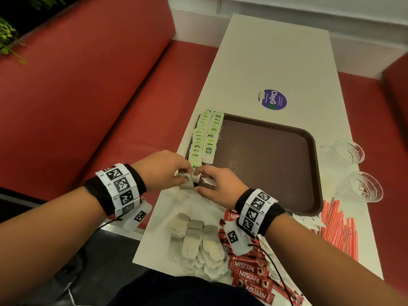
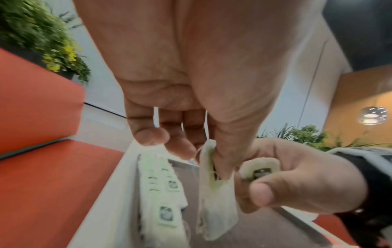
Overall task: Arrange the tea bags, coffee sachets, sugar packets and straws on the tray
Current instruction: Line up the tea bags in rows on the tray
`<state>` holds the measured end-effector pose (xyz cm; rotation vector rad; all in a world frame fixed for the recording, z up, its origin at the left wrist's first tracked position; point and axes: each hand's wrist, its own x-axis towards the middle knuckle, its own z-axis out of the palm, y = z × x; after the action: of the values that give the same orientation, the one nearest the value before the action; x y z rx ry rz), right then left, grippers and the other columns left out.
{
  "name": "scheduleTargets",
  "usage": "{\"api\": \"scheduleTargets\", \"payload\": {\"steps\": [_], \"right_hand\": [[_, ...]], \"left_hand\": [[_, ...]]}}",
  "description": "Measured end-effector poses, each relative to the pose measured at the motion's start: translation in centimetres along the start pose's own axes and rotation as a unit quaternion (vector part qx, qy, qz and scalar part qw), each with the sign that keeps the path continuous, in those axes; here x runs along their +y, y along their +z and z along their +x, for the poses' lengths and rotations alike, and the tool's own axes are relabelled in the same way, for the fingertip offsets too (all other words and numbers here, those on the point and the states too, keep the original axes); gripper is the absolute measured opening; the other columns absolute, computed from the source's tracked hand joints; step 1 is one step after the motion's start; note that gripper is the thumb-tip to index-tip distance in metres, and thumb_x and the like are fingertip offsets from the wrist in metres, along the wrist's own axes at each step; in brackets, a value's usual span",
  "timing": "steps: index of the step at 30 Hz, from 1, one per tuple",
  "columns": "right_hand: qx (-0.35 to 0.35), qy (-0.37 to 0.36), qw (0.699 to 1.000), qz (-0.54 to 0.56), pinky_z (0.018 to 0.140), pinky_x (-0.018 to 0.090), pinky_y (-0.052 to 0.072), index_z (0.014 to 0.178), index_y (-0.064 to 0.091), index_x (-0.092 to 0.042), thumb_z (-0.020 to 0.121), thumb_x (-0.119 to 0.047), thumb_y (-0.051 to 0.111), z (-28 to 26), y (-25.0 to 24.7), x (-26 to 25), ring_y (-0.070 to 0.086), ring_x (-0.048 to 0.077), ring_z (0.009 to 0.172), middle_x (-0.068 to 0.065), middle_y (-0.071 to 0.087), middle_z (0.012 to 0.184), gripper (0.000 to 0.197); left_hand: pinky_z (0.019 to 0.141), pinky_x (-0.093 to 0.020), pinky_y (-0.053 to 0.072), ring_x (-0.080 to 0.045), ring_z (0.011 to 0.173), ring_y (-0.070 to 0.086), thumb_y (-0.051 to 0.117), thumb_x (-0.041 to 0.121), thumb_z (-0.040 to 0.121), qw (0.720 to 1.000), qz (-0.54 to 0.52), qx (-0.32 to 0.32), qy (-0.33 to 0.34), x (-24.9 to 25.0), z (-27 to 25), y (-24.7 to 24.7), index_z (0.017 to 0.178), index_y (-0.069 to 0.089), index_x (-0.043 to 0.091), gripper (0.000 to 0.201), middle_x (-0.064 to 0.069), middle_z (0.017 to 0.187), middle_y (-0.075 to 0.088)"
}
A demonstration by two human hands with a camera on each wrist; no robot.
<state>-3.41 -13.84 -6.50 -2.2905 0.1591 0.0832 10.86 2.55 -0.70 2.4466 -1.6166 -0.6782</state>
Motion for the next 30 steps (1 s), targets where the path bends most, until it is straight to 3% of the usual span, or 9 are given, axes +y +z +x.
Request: {"api": "scheduleTargets", "payload": {"steps": [5,10,12,14,16,18,20,23,30], "right_hand": [[0.052,0.004,0.998,0.022,0.070,0.041,0.053,0.092,0.070,-0.018,0.090,-0.028,0.065,0.7,-0.7,0.2,0.062,0.017,0.075,-0.001,0.068,0.081,0.011],[0.085,0.032,0.996,-0.022,0.063,0.035,0.046,0.084,0.065,-0.015,0.092,-0.029,0.064,0.4,-1.5,1.5,0.055,0.019,0.067,0.000,0.062,0.073,0.017],[0.070,0.059,0.995,-0.045,0.064,0.034,0.046,0.083,0.062,-0.017,0.091,-0.029,0.063,0.4,-1.9,2.1,0.056,0.020,0.070,-0.001,0.062,0.074,0.015],[0.060,0.087,0.992,-0.062,0.068,0.032,0.047,0.095,0.061,-0.020,0.091,-0.030,0.062,0.2,-2.4,2.4,0.059,0.019,0.076,-0.003,0.064,0.083,0.011],[0.055,0.121,0.989,-0.056,0.075,0.032,0.050,0.114,0.057,-0.021,0.092,-0.027,0.060,0.1,-2.8,2.5,0.061,0.019,0.087,-0.001,0.065,0.098,0.023],[0.055,0.153,0.986,-0.033,0.072,0.032,0.050,0.119,0.048,-0.022,0.092,-0.022,0.058,-0.1,-3.2,2.6,0.062,0.019,0.085,0.002,0.064,0.102,0.029],[0.055,0.170,0.984,-0.011,0.060,0.028,0.045,0.113,0.042,-0.021,0.090,-0.017,0.057,-0.2,-3.4,2.8,0.059,0.018,0.073,0.003,0.061,0.092,0.027],[0.066,0.176,0.982,0.010,0.052,0.028,0.038,0.103,0.039,-0.017,0.089,-0.012,0.055,-0.3,-3.6,3.1,0.053,0.018,0.062,0.004,0.058,0.080,0.022],[0.074,0.147,0.986,0.003,0.057,0.028,0.034,0.084,0.043,-0.014,0.088,-0.011,0.055,-0.5,-3.7,3.3,0.044,0.019,0.066,0.000,0.049,0.074,0.014]], "left_hand": [[0.073,-0.027,0.042,-0.004,0.075,0.049,0.066,0.027,0.090,0.996,-0.015,0.062,0.069,2.6,2.0,-0.6,0.097,0.070,0.029,0.008,0.016,0.081,0.057],[0.077,-0.027,0.044,-0.009,0.085,0.057,0.063,0.025,0.095,0.993,-0.036,0.088,0.074,2.9,4.2,-0.3,0.099,0.071,0.024,0.009,0.009,0.092,0.067],[0.077,-0.024,0.041,-0.009,0.086,0.056,0.060,0.024,0.097,0.993,-0.049,0.084,0.061,2.9,5.5,0.0,0.101,0.071,0.022,0.012,0.009,0.093,0.067],[0.082,-0.028,0.043,-0.013,0.091,0.057,0.058,0.024,0.098,0.997,-0.037,0.057,0.039,2.9,7.0,0.4,0.104,0.070,0.021,0.014,0.006,0.097,0.066],[0.084,-0.032,0.045,-0.017,0.097,0.059,0.058,0.026,0.098,1.000,-0.002,0.008,0.013,2.6,8.4,0.9,0.109,0.068,0.021,0.016,0.003,0.103,0.067],[0.081,-0.031,0.045,-0.020,0.099,0.060,0.059,0.028,0.098,0.999,0.025,-0.042,-0.020,2.0,9.9,1.2,0.113,0.067,0.020,0.019,0.000,0.108,0.067],[0.083,-0.031,0.046,-0.022,0.104,0.060,0.058,0.028,0.098,0.995,0.052,-0.070,-0.045,1.4,11.2,1.0,0.119,0.066,0.021,0.023,-0.003,0.114,0.067],[0.089,-0.033,0.046,-0.024,0.111,0.059,0.058,0.026,0.098,0.993,0.070,-0.067,-0.061,0.9,12.9,0.4,0.124,0.065,0.023,0.027,-0.003,0.121,0.066],[0.084,-0.033,0.045,-0.022,0.109,0.058,0.068,0.030,0.091,0.995,0.060,-0.010,-0.081,0.2,14.5,1.1,0.120,0.060,0.025,0.031,0.001,0.120,0.057]]}}
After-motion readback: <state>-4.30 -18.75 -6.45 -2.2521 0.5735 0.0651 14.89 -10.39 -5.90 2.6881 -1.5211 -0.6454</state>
